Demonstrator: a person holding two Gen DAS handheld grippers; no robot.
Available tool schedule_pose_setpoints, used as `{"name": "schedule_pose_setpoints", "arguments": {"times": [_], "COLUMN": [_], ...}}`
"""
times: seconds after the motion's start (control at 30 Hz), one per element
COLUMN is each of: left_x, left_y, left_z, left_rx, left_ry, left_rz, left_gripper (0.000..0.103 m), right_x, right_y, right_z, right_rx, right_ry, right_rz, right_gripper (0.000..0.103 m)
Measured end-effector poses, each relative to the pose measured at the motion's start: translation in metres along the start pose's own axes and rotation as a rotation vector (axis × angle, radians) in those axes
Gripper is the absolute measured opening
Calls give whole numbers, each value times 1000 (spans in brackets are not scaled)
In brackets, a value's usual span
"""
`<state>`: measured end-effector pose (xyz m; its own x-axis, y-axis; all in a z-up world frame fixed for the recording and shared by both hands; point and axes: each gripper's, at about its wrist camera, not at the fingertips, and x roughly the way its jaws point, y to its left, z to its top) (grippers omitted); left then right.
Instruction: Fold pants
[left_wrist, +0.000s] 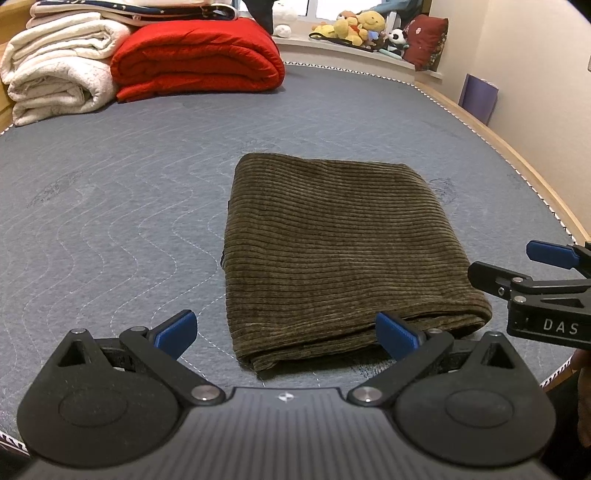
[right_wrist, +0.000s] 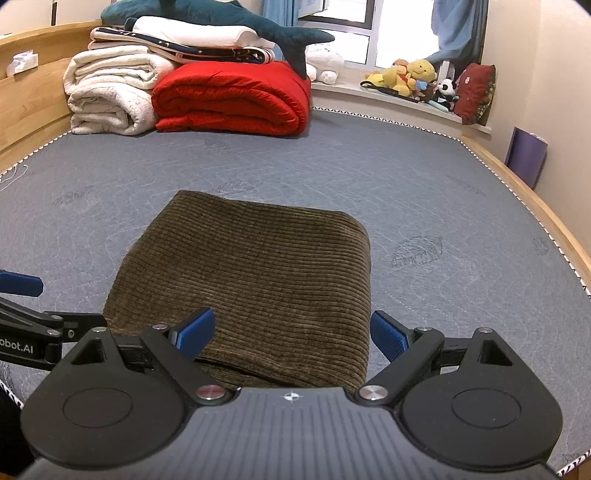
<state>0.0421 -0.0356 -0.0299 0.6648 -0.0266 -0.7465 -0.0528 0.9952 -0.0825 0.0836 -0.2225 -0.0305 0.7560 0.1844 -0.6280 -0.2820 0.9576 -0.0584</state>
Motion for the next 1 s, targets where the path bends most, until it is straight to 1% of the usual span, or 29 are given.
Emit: {"name": "schedule_pose_setpoints", "arguments": {"times": [1.0], "left_x": [-2], "left_y": [1], "left_z": [1], "left_rx": [19], "left_ry": [-8], "left_rz": [-17], "left_gripper": [103], "right_x": [1], "right_y": [0], "right_z": [-1], "right_rx": [-6], "right_ry": [1], "right_rz": [0], "right_gripper": [92]}}
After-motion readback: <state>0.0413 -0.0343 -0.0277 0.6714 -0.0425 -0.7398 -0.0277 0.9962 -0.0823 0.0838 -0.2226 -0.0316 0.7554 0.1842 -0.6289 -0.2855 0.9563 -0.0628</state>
